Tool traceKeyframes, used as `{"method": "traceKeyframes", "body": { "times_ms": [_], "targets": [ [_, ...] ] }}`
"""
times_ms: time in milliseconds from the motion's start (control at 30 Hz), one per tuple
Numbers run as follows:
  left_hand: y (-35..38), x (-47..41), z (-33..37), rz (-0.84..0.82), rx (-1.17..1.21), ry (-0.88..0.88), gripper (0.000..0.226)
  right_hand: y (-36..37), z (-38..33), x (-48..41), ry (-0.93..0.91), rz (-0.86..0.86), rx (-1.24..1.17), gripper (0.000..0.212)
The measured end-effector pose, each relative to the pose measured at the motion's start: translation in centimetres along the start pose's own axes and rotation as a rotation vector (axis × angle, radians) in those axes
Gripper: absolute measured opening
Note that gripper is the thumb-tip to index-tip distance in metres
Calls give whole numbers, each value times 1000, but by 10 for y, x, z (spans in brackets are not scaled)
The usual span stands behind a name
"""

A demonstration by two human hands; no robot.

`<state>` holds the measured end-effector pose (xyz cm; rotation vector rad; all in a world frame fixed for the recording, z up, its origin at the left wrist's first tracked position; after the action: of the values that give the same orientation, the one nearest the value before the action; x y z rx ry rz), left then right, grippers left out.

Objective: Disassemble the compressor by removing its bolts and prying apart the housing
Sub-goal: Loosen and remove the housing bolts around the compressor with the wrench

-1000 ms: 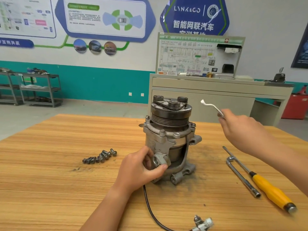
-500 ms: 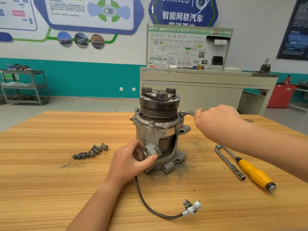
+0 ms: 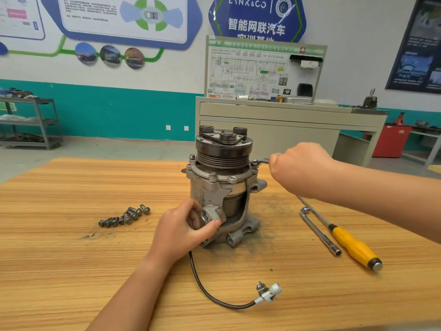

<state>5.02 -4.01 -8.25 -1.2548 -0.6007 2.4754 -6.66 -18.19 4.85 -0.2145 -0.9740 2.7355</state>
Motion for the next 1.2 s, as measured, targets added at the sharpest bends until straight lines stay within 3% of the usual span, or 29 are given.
{"method": "traceKeyframes", "body": {
  "times_ms": [767,933,1067,1200],
  "targets": [
    [1,2,-1,8,17,-28,29,1,5,-12,67,-16,-83,7],
    [1,1,-1,15,19,-34,29,4,12,-19,57,-33,-140,18],
    [1,2,-1,13,18,-31,29,0,2,-15,52,-56,-49,12],
    [1,2,-1,14,28,-41,29,2,-5,-14,53,-68,28,19]
  ]
}}
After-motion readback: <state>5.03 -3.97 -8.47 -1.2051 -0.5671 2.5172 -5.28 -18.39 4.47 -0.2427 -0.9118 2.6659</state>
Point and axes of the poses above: each hand's wrist, its own x-axis away from the middle knuckle, its own y-axis out of the palm, z = x × y, the point moved 5 cm from there along -x, towards the middle knuckle, and after that the axes turned 5 degrees about -x, right-handed, at the moved point
